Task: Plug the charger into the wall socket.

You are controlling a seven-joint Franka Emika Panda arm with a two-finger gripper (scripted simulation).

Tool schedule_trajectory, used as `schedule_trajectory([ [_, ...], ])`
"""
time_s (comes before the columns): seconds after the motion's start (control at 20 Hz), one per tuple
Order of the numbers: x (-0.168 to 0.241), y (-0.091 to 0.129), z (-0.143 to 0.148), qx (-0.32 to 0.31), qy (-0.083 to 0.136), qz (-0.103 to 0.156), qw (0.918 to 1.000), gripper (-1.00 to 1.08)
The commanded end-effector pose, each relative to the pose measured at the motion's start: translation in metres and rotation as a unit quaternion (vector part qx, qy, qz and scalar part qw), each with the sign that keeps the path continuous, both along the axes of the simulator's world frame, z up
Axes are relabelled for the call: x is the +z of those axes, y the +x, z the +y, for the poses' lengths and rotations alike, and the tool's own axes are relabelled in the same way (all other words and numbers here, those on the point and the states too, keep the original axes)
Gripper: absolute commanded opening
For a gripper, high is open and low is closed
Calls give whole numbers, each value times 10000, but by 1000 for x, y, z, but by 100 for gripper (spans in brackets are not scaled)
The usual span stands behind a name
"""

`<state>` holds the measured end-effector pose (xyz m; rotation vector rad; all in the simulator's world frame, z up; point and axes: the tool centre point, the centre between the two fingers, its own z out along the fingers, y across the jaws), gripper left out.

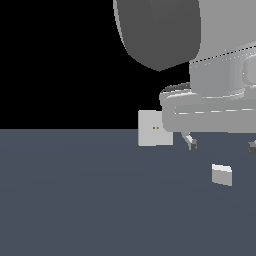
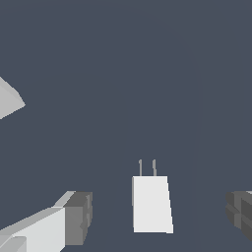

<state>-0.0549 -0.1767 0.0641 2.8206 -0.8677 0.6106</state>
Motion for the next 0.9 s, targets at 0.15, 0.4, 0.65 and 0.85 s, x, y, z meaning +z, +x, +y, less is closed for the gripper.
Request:
schedule_trajectory([
  [0.15, -2, -1, -2, -48, -1, -29, 10000, 100],
  [0.4, -3, -1, -2, -43, 2, -26, 10000, 100],
  [0.65, -15, -1, -1, -44, 5, -24, 10000, 100],
  [0.85, -33, -2, -1, -45, 12, -25, 10000, 100],
])
